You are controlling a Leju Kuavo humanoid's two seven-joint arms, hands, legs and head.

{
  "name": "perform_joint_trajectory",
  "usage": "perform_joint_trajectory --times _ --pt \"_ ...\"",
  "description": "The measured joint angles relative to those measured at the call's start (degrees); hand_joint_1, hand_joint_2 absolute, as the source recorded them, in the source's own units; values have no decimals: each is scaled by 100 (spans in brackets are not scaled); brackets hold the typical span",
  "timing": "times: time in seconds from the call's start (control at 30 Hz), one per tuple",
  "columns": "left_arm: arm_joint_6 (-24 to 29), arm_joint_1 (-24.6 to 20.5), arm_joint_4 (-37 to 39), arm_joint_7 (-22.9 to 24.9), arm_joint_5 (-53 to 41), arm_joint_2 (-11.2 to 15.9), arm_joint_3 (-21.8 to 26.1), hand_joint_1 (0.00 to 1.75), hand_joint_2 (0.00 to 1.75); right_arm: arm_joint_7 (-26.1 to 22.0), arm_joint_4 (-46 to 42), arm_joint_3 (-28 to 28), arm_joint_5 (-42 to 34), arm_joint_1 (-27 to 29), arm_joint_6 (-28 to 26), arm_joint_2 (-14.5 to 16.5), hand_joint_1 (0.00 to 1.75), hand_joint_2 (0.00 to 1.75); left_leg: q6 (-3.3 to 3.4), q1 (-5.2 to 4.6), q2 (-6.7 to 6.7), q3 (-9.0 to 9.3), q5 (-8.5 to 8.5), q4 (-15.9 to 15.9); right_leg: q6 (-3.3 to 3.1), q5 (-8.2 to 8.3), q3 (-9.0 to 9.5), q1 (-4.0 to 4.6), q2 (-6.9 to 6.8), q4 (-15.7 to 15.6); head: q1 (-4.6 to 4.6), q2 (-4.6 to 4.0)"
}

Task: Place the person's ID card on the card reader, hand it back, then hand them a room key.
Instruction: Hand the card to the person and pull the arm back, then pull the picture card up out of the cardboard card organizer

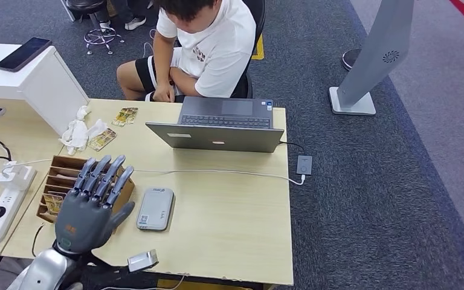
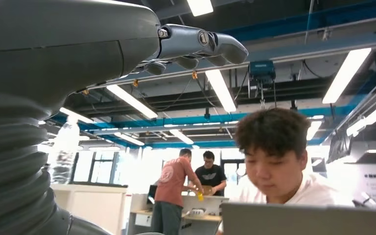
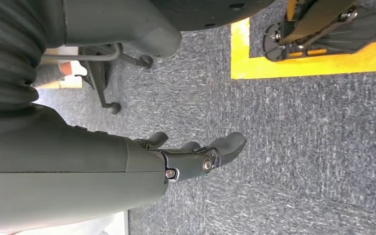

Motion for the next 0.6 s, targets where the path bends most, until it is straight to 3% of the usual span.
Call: perform_joint_trajectory --times 0.17,0.37,0.6 --pt "-425 900 -545 281 -35 308 85 0 175 -66 -31 -103 -74 9 -22 38 0 175 2 1 -17 0 -1 0 -1 -7 7 1 -21 0 6 0" --pt "-969 1282 -785 640 90 665 85 0 175 -72 -63 -178 -76 10 -37 63 0 175 2 2 -19 6 -1 0 -2 -6 16 3 -26 0 6 -1" --pt "-1641 1722 -952 1136 555 1301 124 0 175 -24 -91 -264 -52 9 -39 88 0 175 1 5 -20 7 0 0 -4 -5 16 6 -27 1 5 0"
